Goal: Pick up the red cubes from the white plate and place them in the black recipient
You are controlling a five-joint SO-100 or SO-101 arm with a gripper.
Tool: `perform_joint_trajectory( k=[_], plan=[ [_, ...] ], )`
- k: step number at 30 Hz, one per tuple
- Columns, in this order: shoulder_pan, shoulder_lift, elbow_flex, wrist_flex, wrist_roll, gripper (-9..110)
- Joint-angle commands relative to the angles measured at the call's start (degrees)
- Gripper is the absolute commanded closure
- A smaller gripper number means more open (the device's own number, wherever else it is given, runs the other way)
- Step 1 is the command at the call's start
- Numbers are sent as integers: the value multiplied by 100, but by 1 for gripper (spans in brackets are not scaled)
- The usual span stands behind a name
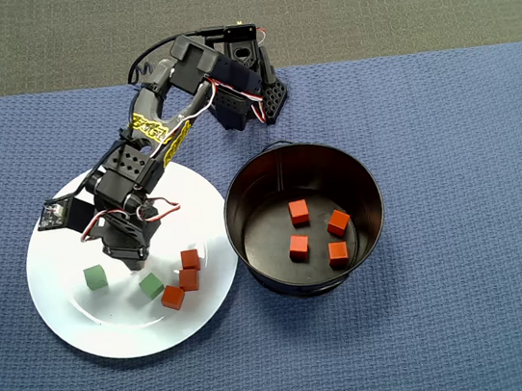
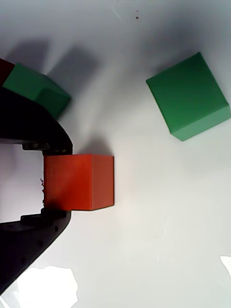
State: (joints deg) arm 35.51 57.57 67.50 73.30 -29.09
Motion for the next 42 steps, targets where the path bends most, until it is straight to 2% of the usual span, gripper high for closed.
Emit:
perform_joint_trajectory(
  k=[1,6,10,18,26,27,29,31,34,38,42],
  plan=[
    [158,800,-141,97,281,102],
    [246,1898,114,114,554,102],
    [-149,3067,527,325,703,102],
    [-2197,5106,1283,1187,1283,102],
    [-4403,6021,2303,1178,1978,102],
    [-4544,5906,2276,1274,1969,93],
    [-4729,5607,2215,1441,1608,61],
    [-4597,5423,2188,1450,1283,55],
    [-3999,5300,2074,1362,993,54],
    [-2839,5054,1802,1143,677,59],
    [-1591,4579,1696,668,642,74]
  ],
)
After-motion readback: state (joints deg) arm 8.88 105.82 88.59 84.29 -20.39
